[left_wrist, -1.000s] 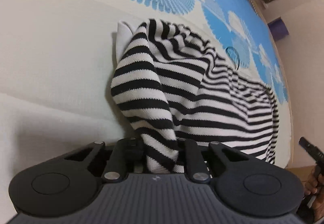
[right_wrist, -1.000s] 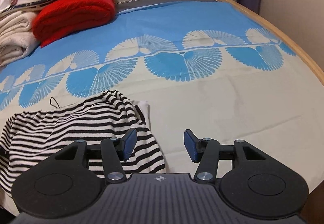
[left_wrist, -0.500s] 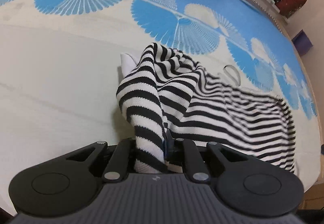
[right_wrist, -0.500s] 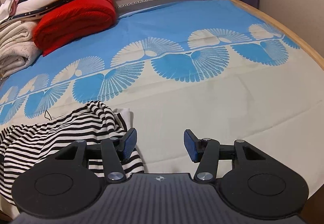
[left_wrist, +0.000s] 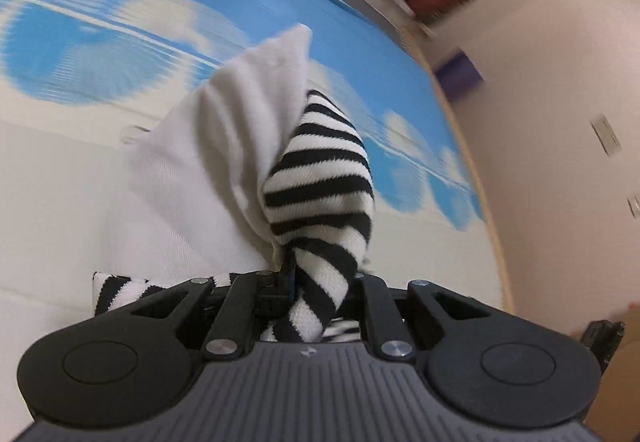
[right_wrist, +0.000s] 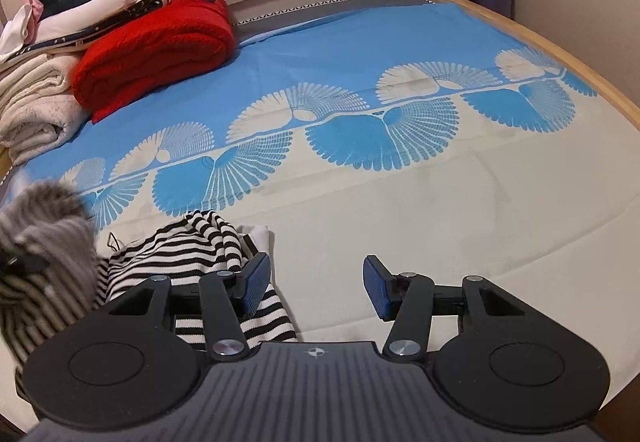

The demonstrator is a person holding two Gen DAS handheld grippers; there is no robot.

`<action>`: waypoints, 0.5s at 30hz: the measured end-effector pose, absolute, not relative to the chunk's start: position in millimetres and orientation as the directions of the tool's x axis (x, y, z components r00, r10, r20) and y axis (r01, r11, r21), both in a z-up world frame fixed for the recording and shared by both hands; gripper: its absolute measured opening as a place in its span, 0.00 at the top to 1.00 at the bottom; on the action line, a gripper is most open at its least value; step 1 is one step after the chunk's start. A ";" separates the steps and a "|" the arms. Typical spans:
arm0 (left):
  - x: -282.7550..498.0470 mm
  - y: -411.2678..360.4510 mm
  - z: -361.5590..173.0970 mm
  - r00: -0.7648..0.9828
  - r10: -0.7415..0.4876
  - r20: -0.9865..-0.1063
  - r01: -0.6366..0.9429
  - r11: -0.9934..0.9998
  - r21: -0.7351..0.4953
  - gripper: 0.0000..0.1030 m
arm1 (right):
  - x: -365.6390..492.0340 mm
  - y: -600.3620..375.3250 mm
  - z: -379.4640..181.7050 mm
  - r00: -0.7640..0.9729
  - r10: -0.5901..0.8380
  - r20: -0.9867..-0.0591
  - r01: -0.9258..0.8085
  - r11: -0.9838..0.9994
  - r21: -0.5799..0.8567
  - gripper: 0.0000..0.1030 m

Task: Fold small clothes
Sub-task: 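Lift the held end with the left tool, fold it over, open, then close the right tool on the striped fabric of the folded shirt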

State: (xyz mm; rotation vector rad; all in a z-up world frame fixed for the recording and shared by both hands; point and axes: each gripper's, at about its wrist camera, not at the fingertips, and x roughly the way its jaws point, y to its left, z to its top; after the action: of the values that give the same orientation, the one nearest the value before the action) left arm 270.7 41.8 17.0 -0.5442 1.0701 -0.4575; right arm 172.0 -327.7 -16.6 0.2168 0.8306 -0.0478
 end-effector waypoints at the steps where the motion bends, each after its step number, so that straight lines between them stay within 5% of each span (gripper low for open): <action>1: 272.9 18.5 14.3 0.394 -0.606 -0.691 0.110 0.778 -0.619 0.88 | 172.2 -327.2 -16.9 0.674 0.042 -0.738 0.124 0.978 0.169 0.48; 5: 275.7 -49.1 6.0 0.314 -0.663 -0.680 0.169 0.744 -0.647 0.70 | 174.5 -329.2 -17.9 0.670 0.034 -0.742 0.129 0.978 0.161 0.48; 8: 274.9 -54.1 15.2 0.244 -0.824 -0.512 0.222 0.561 -0.797 0.48 | 176.3 -331.5 -17.0 0.677 0.033 -0.735 0.142 0.974 0.175 0.48; 10: 272.5 -36.6 31.1 0.314 -0.825 -0.470 0.277 0.554 -0.785 0.47 | 176.6 -333.4 -15.9 0.686 0.041 -0.727 0.146 0.970 0.192 0.48; 15: 267.9 26.6 29.6 0.441 -0.677 -0.589 0.172 0.708 -0.685 0.48 | 177.1 -327.3 -10.1 0.715 0.135 -0.686 0.101 0.951 0.292 0.48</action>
State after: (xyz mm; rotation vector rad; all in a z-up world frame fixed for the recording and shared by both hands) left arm 267.9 26.6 29.6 -0.5905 0.9807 -0.5667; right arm 177.1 -327.3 -10.1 0.3219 0.7777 0.0190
